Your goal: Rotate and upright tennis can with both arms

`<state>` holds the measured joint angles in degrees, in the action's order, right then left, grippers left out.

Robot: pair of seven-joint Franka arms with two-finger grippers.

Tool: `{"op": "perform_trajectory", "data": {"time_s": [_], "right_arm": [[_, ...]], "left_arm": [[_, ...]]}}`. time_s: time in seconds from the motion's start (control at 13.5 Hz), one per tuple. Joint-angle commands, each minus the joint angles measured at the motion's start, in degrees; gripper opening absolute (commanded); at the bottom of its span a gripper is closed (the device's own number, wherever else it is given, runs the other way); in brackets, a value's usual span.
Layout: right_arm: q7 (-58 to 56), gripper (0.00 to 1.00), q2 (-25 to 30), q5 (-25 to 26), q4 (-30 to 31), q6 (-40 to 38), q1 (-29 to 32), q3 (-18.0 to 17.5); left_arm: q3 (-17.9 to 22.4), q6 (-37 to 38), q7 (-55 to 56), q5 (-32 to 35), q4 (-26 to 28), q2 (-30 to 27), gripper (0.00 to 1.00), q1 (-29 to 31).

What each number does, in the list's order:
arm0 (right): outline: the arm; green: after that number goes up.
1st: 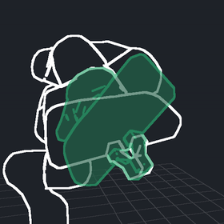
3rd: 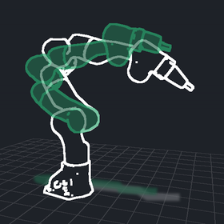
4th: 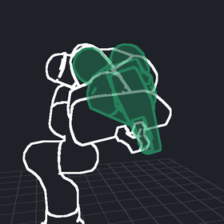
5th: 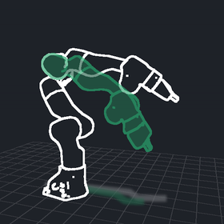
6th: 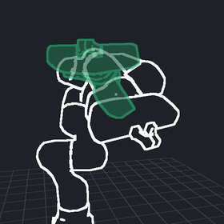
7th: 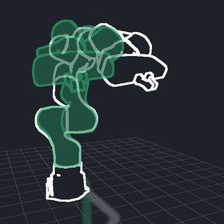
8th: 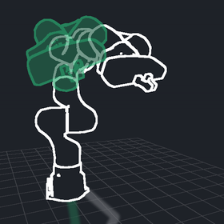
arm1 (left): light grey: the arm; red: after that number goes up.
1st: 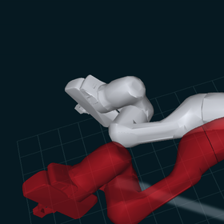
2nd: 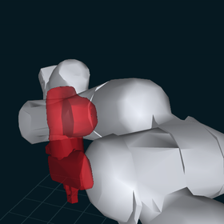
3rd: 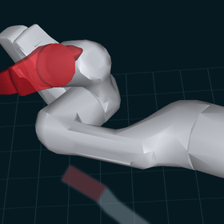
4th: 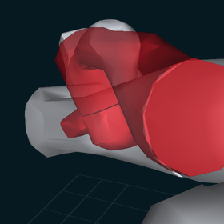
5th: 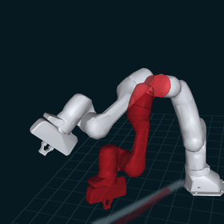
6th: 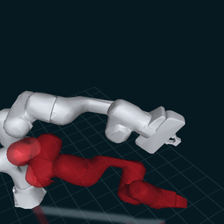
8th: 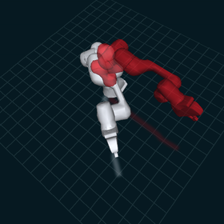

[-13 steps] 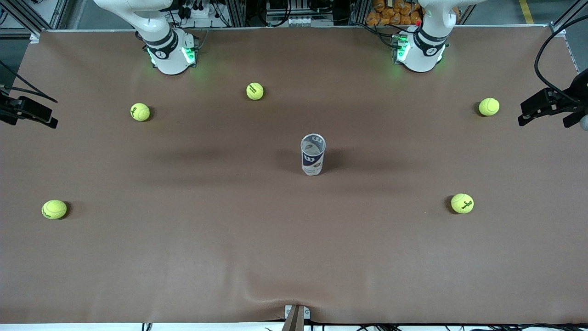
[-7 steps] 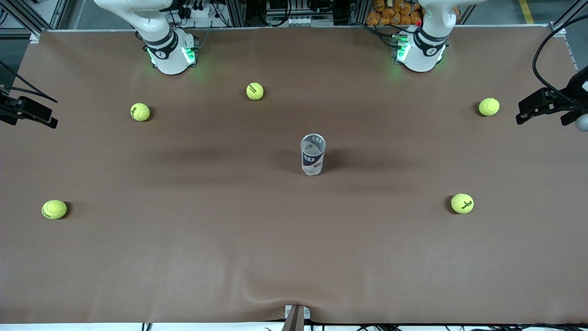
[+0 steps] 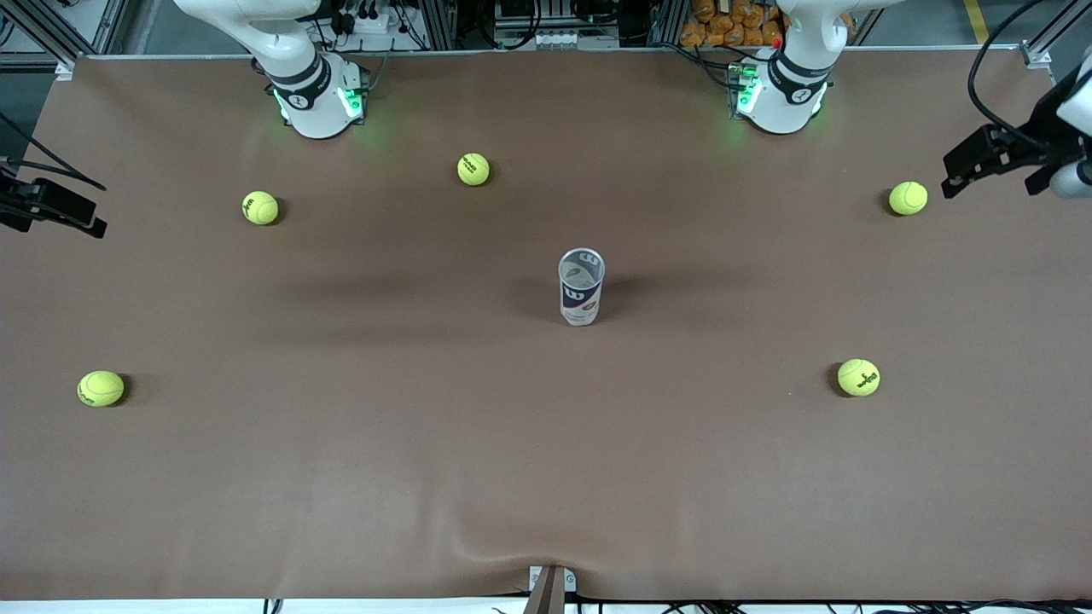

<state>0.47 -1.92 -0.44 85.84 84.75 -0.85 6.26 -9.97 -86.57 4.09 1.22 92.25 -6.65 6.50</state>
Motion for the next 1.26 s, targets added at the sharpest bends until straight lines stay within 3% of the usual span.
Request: {"op": "perform_trajectory", "data": {"time_s": [0.0, 0.89, 1.19], "right_arm": [[0.8, 1.0, -0.1, 0.4, -0.9, -0.5, 0.5, -0.4], [0.8, 1.0, -0.1, 0.3, -0.9, -0.5, 0.4, -0.4], [0.8, 1.0, -0.1, 0.3, -0.9, -0.5, 0.4, -0.4]], "left_arm": [[-0.3, -2.6, 0.6, 1.1, 5.1, -4.2, 1.0, 0.2], [-0.2, -2.2, 0.2, 0.4, 0.4, -0.6, 1.0, 0.2], [-0.2, 0.3, 0.5, 0.3, -3.4, 2.9, 1.0, 0.1]]}}
